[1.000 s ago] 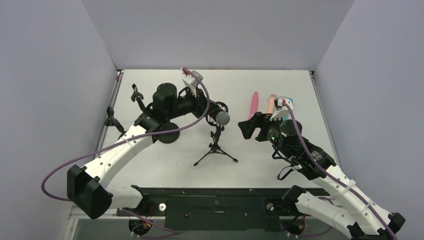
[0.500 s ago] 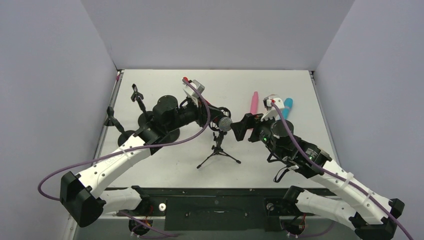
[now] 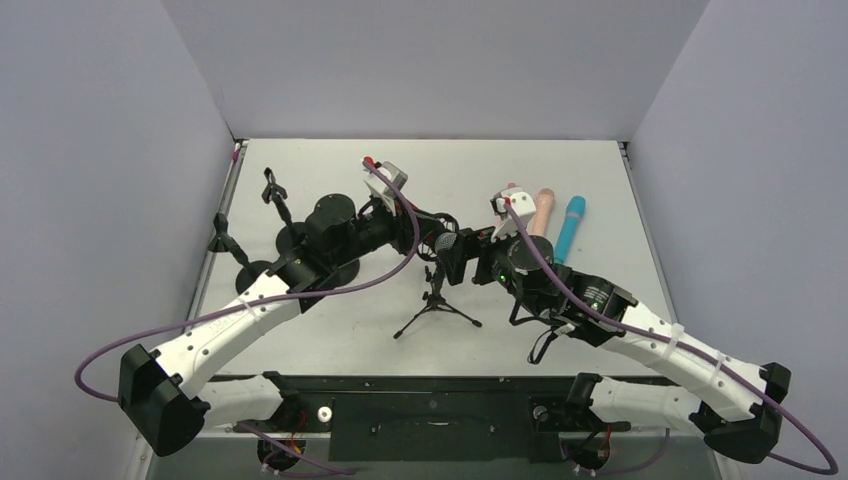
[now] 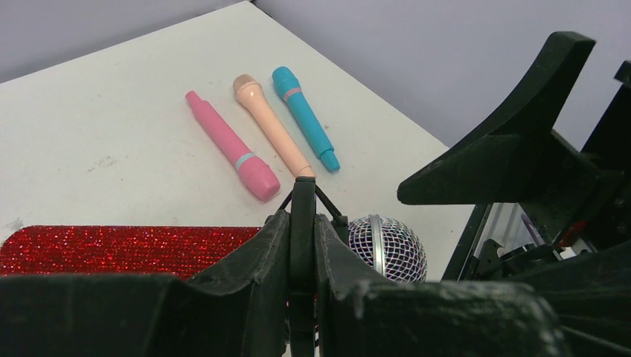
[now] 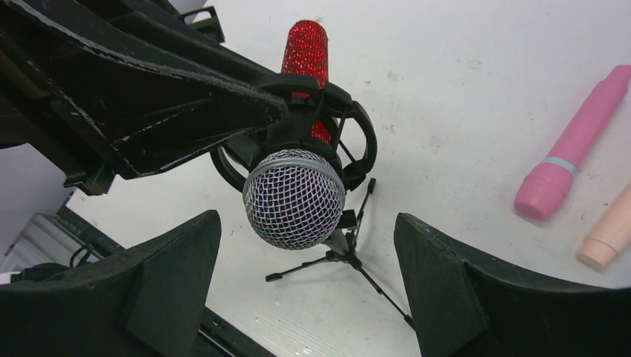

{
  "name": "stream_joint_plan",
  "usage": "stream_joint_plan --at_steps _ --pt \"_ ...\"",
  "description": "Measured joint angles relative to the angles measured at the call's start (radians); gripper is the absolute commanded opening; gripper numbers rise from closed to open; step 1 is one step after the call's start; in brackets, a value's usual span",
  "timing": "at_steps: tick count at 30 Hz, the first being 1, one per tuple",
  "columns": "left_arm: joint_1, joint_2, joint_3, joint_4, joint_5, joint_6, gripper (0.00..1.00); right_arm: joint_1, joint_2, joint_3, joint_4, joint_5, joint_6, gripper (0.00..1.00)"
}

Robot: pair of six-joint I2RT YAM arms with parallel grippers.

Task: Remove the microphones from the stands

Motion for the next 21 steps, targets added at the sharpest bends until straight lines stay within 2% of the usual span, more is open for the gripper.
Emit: stream_joint_plan --at_steps 8,21 --pt "0.000 -0.032 -0.041 0.029 -0.003 0.006 0.00 0.035 0.085 0.032 -0.015 0.029 -0.014 0.76" --pt "0.000 -0.053 -0.083 0.083 -0.001 0.010 0.00 0.068 0.143 0.064 -0.015 0.056 -0.014 0.62"
